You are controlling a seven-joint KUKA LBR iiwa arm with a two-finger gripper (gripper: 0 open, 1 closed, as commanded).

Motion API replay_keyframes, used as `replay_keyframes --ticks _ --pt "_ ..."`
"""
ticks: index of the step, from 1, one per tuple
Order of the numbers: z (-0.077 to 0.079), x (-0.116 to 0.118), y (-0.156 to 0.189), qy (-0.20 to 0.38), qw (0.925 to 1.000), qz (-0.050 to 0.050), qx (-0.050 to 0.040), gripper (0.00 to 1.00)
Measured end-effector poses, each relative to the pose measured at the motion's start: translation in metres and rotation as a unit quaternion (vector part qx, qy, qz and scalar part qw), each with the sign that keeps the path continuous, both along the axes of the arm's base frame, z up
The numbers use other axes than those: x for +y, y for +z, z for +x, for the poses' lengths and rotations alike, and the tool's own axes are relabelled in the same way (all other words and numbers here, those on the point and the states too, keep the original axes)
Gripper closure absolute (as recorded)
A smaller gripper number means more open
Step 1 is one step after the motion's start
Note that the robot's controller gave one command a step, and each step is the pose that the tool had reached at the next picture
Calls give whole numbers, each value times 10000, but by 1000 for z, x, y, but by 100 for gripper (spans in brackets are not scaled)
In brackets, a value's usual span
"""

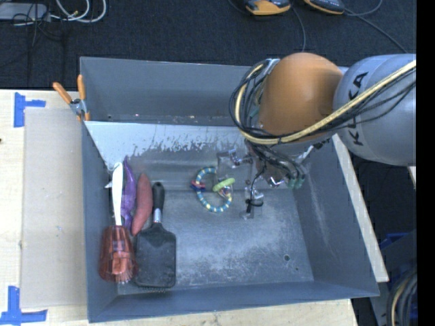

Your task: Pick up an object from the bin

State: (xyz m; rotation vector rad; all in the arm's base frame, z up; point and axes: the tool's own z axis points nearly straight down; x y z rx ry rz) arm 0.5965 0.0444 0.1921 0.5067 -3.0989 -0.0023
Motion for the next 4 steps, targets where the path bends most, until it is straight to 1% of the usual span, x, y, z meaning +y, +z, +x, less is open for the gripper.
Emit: replay_keyframes --ticks 1,2,3,4 --pt "13 -4 -13 -111 9999 0 -38 0" --pt "8 -5 -93 -187 9998 4 -4 0" --pt "20 6 -122 -653 9979 8 -38 100" --pt "20 6 -122 -658 9978 9 -38 100"
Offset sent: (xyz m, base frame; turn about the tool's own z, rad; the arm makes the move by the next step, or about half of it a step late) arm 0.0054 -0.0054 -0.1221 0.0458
